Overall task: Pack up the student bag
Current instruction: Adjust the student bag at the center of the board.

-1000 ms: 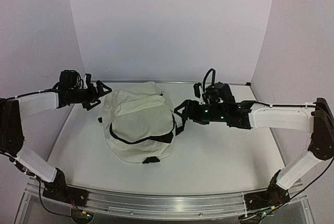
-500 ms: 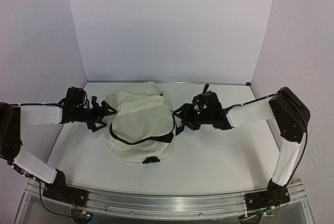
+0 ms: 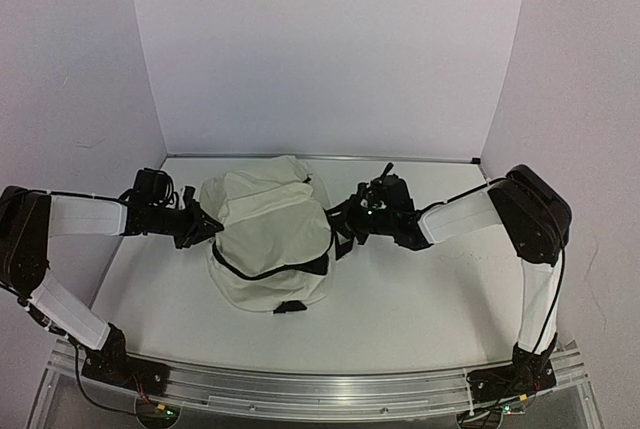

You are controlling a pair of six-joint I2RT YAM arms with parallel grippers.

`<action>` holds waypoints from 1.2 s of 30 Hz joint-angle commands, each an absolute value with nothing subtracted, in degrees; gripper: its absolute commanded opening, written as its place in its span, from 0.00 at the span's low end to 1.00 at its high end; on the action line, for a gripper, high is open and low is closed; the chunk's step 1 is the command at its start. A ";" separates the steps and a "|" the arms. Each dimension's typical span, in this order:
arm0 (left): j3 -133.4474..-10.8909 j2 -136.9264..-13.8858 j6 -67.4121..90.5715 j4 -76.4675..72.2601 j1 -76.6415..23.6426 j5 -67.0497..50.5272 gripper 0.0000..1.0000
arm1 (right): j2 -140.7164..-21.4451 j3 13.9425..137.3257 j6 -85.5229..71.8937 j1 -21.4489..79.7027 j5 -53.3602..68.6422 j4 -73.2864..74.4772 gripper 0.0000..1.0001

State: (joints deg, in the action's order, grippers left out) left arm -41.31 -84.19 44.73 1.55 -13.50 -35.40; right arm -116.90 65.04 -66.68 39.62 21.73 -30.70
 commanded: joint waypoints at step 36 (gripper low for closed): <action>-67.13 -83.93 9.32 20.96 -14.89 -15.02 0.84 | -110.53 68.12 -37.54 48.60 22.49 -15.28 0.33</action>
State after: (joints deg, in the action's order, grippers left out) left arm -68.28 -95.61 16.50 18.03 -7.82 -30.38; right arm -107.92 65.34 -39.32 48.29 21.53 -16.23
